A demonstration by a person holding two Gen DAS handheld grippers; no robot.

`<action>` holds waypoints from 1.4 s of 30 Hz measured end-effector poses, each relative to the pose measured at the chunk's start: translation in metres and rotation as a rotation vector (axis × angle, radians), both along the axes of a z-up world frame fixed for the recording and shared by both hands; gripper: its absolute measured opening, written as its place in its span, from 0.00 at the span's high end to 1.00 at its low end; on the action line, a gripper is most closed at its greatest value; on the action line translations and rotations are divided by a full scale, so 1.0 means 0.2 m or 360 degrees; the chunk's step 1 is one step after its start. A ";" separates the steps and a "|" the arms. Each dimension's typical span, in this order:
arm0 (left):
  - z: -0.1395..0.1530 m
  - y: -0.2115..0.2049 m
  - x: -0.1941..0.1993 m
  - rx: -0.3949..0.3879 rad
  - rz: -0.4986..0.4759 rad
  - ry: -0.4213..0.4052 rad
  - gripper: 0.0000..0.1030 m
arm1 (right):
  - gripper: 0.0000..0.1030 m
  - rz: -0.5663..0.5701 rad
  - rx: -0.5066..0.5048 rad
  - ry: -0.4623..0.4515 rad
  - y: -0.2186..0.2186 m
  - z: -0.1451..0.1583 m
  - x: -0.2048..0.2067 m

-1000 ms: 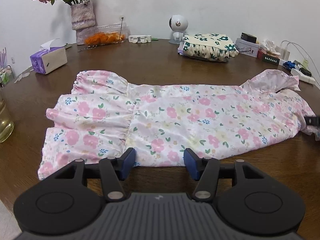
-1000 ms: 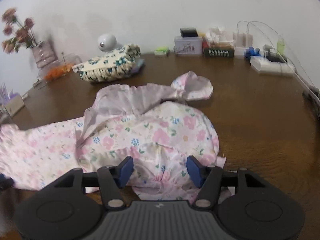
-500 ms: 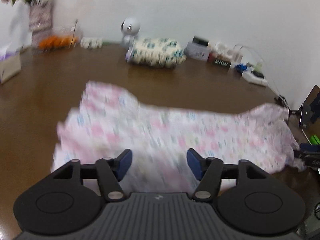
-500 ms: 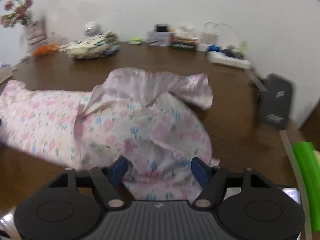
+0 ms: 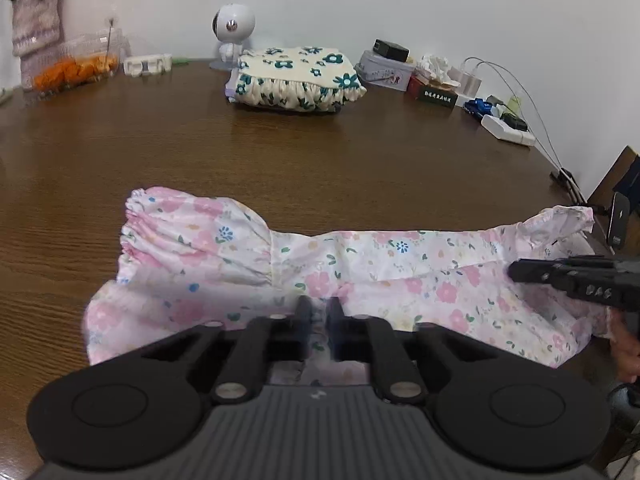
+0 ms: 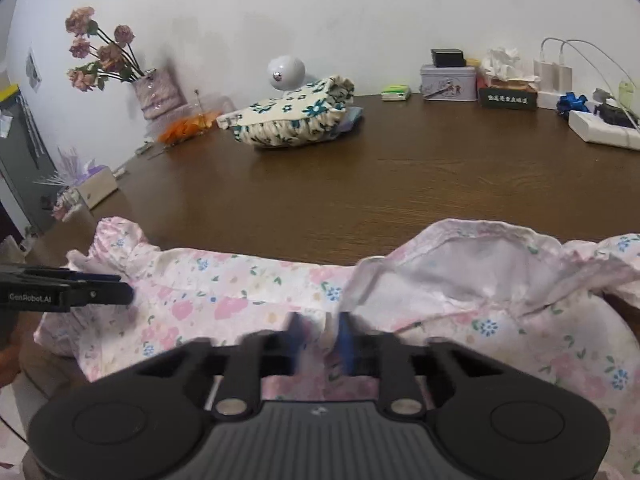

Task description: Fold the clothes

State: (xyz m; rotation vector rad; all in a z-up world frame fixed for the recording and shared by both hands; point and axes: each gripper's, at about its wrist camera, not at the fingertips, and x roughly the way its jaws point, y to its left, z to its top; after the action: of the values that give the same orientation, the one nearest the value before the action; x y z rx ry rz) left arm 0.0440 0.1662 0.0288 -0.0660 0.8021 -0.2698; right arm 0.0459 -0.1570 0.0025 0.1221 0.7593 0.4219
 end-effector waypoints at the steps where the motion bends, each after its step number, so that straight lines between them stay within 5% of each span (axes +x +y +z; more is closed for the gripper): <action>1: 0.02 -0.01 -0.03 0.0004 0.0010 -0.0035 0.94 | 0.98 0.0000 0.0013 -0.0027 -0.01 0.01 -0.03; 8: 0.17 -0.03 -0.40 -0.0167 0.0185 -0.0189 0.94 | 0.99 0.0166 0.0142 -0.0349 -0.10 0.18 -0.44; 11: 0.15 -0.03 -0.59 -0.0223 0.0255 -0.0153 0.94 | 0.99 0.0382 0.0216 -0.0454 -0.16 0.16 -0.65; 15: 0.05 0.04 -0.79 -0.0400 0.0315 0.0053 0.94 | 0.96 0.0622 0.0122 -0.0392 -0.17 0.11 -0.85; 19: 0.02 0.12 -0.92 -0.0367 0.0451 0.0059 0.88 | 0.70 0.0718 0.0045 -0.0311 -0.21 0.06 -0.92; 21: 0.04 0.16 -0.90 -0.0389 0.0539 -0.0003 0.60 | 0.61 0.0680 0.0088 -0.0337 -0.22 0.09 -0.90; 23: 0.07 0.15 -0.85 -0.0356 0.0546 -0.0088 0.58 | 0.39 0.0535 0.0104 -0.0374 -0.18 0.13 -0.79; 25: 0.09 0.11 -0.76 -0.0323 0.0481 -0.0152 0.55 | 0.38 0.0398 0.0106 -0.0381 -0.11 0.16 -0.64; 30: 0.12 0.02 -0.54 -0.0244 0.0207 -0.0195 0.36 | 0.43 0.0339 0.0124 -0.0177 0.05 0.10 -0.21; 34: 0.03 -0.02 -0.44 -0.0201 0.0030 -0.0005 0.34 | 0.65 0.0297 -0.0049 -0.0069 0.12 -0.01 -0.08; 36: 0.00 -0.01 -0.44 -0.0179 0.0044 0.0022 0.48 | 0.79 0.0323 -0.0077 -0.0094 0.13 -0.02 -0.10; 37: 0.00 0.00 -0.44 -0.0182 0.0058 0.0028 0.54 | 1.00 0.0343 -0.0091 -0.0095 0.13 -0.03 -0.10; 39: 0.00 0.01 -0.46 -0.0188 0.0087 0.0038 0.75 | 0.99 0.0366 -0.0107 -0.0142 0.13 -0.01 -0.15; 42: 0.02 0.04 -0.51 -0.0212 0.0144 0.0042 0.77 | 0.99 0.0429 -0.0102 -0.0307 0.11 0.08 -0.28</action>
State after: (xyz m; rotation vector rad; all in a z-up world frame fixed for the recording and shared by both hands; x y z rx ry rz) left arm -0.0580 0.1748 0.0322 -0.2311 0.8047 -0.2366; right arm -0.0097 -0.1358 0.0192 -0.0816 0.5994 0.6552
